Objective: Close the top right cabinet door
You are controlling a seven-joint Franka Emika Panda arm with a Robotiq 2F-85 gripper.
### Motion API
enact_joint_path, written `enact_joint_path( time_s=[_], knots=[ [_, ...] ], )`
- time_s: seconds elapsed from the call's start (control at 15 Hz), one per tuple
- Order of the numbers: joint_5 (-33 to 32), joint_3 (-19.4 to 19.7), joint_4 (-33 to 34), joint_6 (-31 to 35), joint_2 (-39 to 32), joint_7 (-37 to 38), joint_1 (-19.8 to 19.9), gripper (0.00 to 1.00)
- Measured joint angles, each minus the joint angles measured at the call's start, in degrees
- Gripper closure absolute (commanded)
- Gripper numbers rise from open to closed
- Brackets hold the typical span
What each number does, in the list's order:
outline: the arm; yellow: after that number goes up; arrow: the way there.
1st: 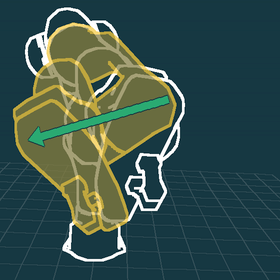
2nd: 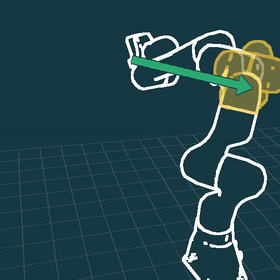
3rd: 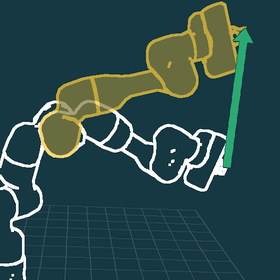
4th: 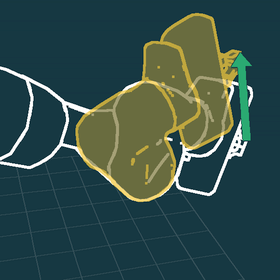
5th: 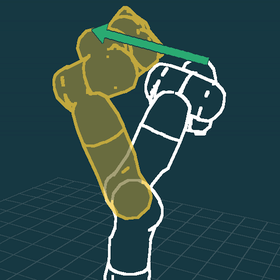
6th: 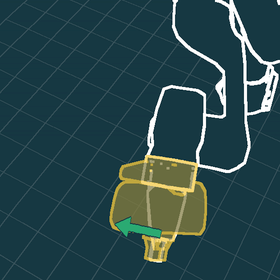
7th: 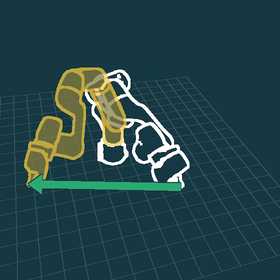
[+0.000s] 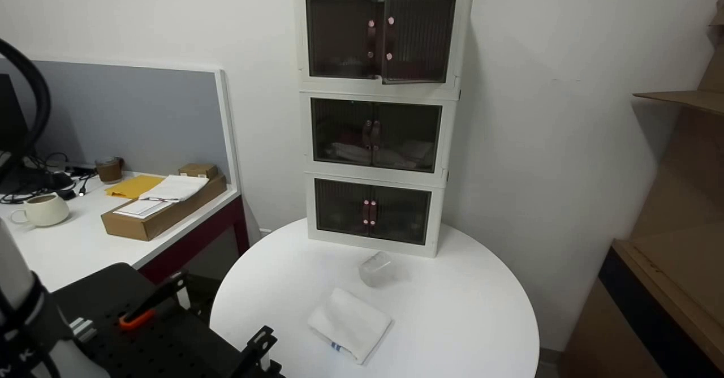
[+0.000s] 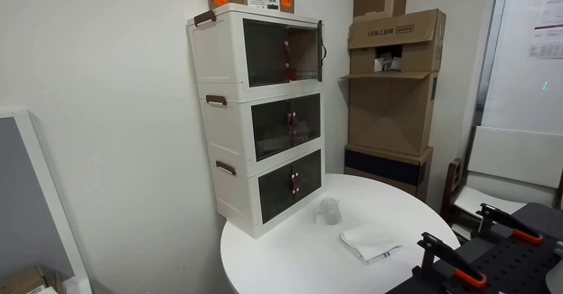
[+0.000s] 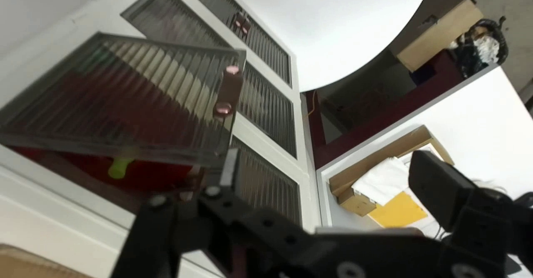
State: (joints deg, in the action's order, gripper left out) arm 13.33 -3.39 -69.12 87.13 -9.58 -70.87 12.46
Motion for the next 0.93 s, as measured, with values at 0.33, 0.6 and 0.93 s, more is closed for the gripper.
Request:
enact_joint_path(
  time_s=[0.33,0.6,0.93],
  knots=[
    [-8.3,0.6,-3.5,6.8,-1.8,1.1,0.0,0.0],
    [-10.9,0.5,-5.6,13.0,-7.1,3.9,-0.9,0.0],
    [-8.5,-1.3,-5.7,24.2,-12.9,9.2,-2.6,0.0]
  ],
)
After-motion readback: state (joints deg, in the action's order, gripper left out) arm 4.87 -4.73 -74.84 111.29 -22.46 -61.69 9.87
